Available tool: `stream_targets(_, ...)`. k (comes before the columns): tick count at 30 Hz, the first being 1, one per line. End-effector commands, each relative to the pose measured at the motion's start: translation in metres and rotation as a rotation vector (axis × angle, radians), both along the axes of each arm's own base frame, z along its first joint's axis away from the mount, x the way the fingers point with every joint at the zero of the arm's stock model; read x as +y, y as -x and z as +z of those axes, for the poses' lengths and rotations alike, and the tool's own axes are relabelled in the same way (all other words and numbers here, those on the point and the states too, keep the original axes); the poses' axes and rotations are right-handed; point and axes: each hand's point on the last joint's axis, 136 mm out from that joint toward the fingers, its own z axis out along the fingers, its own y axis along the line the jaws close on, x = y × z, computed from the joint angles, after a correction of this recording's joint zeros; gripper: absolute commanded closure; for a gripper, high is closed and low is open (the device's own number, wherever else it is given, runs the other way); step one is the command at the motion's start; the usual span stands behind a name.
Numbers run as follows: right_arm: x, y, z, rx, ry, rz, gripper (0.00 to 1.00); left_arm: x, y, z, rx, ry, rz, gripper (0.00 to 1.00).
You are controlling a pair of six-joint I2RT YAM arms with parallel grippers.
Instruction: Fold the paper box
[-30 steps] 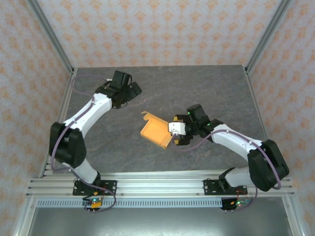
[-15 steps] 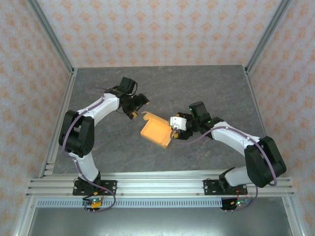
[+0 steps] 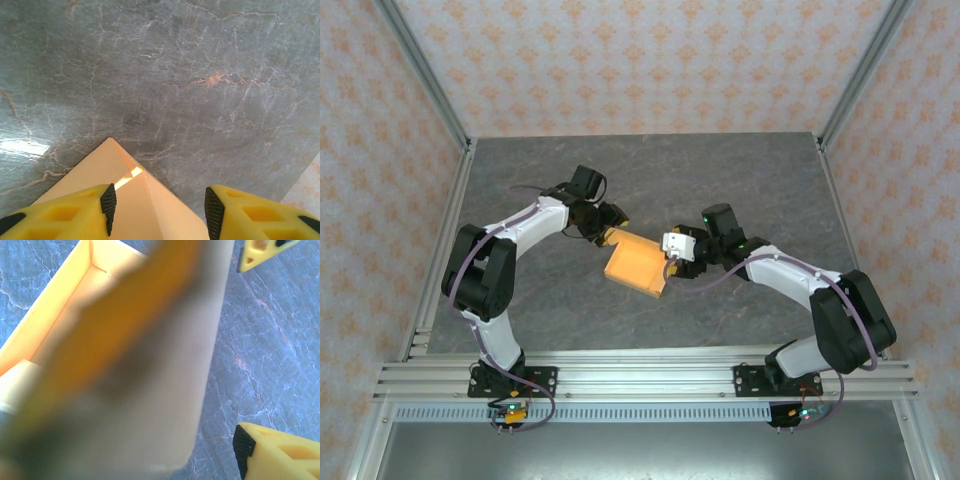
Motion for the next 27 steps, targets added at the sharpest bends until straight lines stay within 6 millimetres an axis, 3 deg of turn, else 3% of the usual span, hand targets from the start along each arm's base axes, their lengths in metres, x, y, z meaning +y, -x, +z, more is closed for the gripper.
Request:
stream_targets(1, 0.007, 0.002, -0.002, -0.017, -0.001, 0.029, 0.24, -0.008, 0.007, 0.004, -0.009, 0.029, -0.019, 0.52)
stream_targets(13, 0.007, -0.001, -0.017, -0.044, 0.076, 0.032, 0.24, -0.009, 0.019, 0.008, -0.001, 0.053, -0.005, 0.6)
stream_targets(18, 0.006, 0.0, -0.02, -0.038, 0.09, 0.034, 0.24, -0.004, 0.018, 0.013, -0.007, 0.05, -0.002, 0.5)
stream_targets(27, 0.01, -0.002, -0.01, -0.037, 0.05, 0.028, 0.23, -0.001, 0.023, 0.023, 0.001, 0.068, 0.011, 0.49)
